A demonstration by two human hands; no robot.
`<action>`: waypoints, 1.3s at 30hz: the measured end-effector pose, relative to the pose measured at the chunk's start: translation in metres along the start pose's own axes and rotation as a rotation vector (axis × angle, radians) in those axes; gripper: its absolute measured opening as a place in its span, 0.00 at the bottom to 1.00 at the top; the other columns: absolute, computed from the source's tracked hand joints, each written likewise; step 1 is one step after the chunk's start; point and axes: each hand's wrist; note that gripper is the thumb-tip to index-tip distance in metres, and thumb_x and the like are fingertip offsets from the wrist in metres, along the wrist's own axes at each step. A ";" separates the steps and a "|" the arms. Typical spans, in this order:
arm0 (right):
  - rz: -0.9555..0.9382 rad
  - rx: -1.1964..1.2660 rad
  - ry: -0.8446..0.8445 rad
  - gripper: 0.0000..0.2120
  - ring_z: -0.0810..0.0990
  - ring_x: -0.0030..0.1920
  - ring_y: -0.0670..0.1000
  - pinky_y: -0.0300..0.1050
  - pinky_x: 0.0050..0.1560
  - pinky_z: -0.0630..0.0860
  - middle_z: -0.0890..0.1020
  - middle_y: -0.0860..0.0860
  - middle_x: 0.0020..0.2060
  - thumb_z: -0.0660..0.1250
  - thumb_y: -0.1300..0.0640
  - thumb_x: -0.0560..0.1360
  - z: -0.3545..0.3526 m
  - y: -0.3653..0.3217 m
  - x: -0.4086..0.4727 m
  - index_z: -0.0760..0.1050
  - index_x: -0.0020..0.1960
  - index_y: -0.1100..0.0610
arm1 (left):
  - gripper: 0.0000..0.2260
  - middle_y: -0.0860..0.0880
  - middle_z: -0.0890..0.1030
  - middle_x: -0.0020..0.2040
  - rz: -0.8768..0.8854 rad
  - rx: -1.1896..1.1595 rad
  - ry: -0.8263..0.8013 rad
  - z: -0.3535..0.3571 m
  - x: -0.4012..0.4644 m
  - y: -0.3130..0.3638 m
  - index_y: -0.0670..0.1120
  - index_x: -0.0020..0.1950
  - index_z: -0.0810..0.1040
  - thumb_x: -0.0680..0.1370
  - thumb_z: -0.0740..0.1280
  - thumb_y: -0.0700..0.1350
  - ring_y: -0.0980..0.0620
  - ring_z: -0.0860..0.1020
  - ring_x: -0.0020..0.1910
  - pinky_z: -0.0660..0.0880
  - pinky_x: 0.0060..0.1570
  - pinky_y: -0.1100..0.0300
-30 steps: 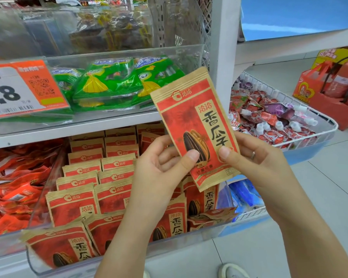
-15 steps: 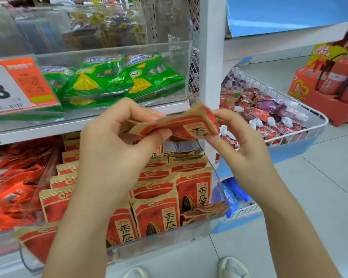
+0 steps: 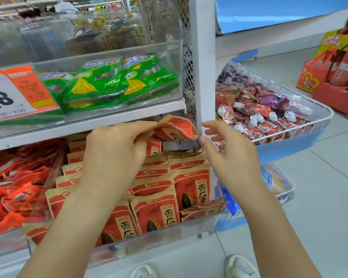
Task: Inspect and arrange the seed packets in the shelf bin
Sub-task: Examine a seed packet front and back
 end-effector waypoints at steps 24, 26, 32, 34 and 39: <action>0.177 -0.141 -0.539 0.26 0.76 0.61 0.54 0.54 0.61 0.73 0.81 0.51 0.59 0.49 0.35 0.79 -0.011 0.025 -0.006 0.65 0.73 0.44 | 0.15 0.46 0.77 0.42 -0.241 0.257 -0.624 0.108 0.051 -0.031 0.44 0.54 0.81 0.80 0.64 0.54 0.46 0.75 0.41 0.71 0.41 0.57; 0.171 -0.147 -0.544 0.26 0.76 0.61 0.54 0.54 0.60 0.73 0.81 0.51 0.59 0.49 0.35 0.79 -0.010 0.025 -0.006 0.65 0.73 0.44 | 0.15 0.46 0.78 0.44 -0.326 0.206 -0.644 0.114 0.057 -0.035 0.45 0.58 0.79 0.81 0.63 0.54 0.45 0.76 0.41 0.71 0.40 0.57; 0.173 -0.146 -0.546 0.26 0.76 0.61 0.53 0.53 0.60 0.73 0.81 0.49 0.59 0.50 0.35 0.79 -0.010 0.025 -0.004 0.66 0.72 0.43 | 0.15 0.45 0.79 0.56 -0.540 0.198 -0.533 0.130 0.067 -0.040 0.48 0.61 0.75 0.80 0.62 0.56 0.43 0.78 0.56 0.74 0.54 0.54; 0.181 -0.145 -0.549 0.25 0.76 0.61 0.52 0.53 0.60 0.73 0.81 0.48 0.59 0.50 0.34 0.79 -0.011 0.025 -0.003 0.65 0.72 0.43 | 0.11 0.46 0.78 0.52 -0.554 0.171 -0.491 0.131 0.066 -0.041 0.47 0.56 0.75 0.80 0.62 0.53 0.45 0.77 0.53 0.73 0.51 0.56; 0.181 -0.159 -0.547 0.26 0.76 0.62 0.53 0.53 0.61 0.73 0.81 0.49 0.60 0.50 0.34 0.79 -0.011 0.025 -0.004 0.65 0.72 0.44 | 0.09 0.48 0.79 0.51 -0.521 -0.067 -0.666 0.122 0.057 -0.037 0.51 0.51 0.74 0.80 0.63 0.55 0.45 0.76 0.54 0.70 0.48 0.55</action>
Point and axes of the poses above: each hand's wrist, its own x-axis towards the middle knuckle, its own z-axis out of the palm, y = z × x
